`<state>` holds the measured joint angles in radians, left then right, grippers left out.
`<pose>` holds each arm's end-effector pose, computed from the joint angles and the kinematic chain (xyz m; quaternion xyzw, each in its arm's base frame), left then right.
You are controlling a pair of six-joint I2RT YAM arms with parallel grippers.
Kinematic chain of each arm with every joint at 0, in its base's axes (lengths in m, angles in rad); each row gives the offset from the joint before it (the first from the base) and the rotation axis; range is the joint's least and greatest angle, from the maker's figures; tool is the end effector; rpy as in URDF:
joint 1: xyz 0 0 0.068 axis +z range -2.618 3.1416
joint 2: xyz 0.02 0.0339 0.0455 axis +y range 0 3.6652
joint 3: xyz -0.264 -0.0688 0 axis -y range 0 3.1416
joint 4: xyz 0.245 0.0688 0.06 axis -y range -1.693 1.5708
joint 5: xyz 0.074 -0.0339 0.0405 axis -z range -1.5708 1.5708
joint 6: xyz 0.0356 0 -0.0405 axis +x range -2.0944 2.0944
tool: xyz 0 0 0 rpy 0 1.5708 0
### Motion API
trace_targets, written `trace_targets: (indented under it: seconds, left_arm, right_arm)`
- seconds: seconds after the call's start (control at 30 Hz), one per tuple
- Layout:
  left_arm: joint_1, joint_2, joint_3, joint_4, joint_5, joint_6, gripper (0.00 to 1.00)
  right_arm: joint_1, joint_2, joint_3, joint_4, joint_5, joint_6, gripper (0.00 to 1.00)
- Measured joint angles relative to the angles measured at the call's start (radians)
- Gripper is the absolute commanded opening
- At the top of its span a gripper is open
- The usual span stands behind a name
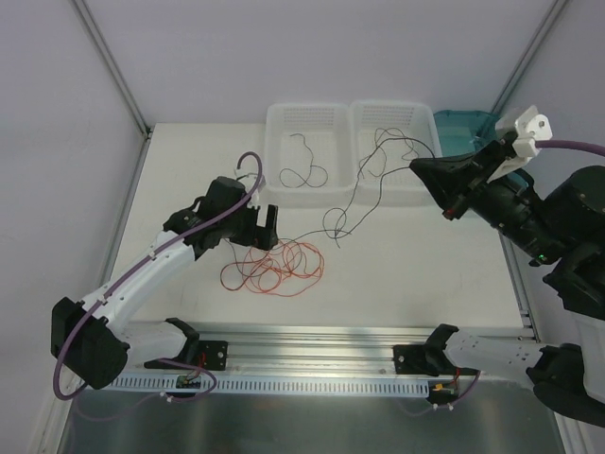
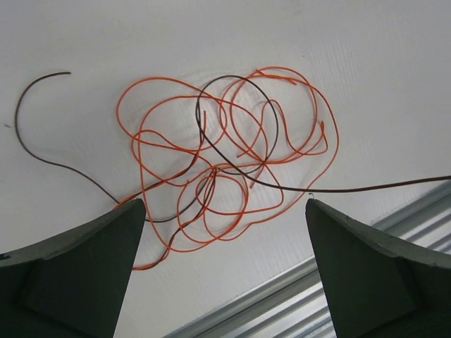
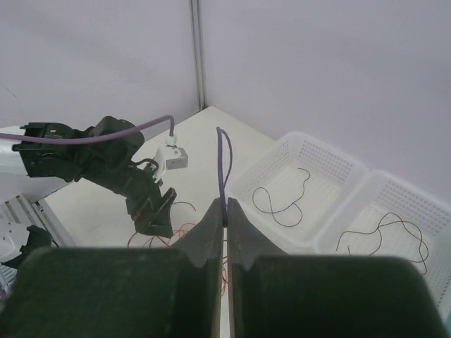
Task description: Untangle the cables
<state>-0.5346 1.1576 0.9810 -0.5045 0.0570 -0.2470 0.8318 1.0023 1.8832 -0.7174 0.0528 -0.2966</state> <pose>0.2148 -0.1295 0.3023 0.1414 0.8912 -0.1876 0.3879 0.0658 0.0694 0.5810 -0.3289 0.5573 0.1851 0.7396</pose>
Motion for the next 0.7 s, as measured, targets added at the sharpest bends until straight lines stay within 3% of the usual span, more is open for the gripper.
trace_targets:
  seconds: [0.13,0.3,0.43,0.53,0.7]
  left_arm:
    - [0.0,0.026,0.0,0.008,0.12,0.071,0.99]
    - [-0.003,-0.025,-0.051,0.104,0.296,0.18,0.99]
    - [-0.013,-0.068,-0.091,0.193,0.406,0.258,0.94]
    - [-0.038,-0.063,-0.097,0.25,0.457,0.328,0.86]
    - [-0.131,0.02,-0.095,0.301,0.458,0.463,0.81]
  right_arm:
    - [0.0,-0.007,0.004,0.017,-0.005,0.014,0.01]
    - [0.0,-0.001,-0.114,0.034,-0.029,0.046,0.01]
    - [0.0,0.031,-0.166,0.023,-0.058,0.065,0.01]
    - [0.0,0.044,-0.172,0.021,-0.077,0.074,0.01]
    - [0.0,0.031,-0.172,0.025,-0.107,0.083,0.01]
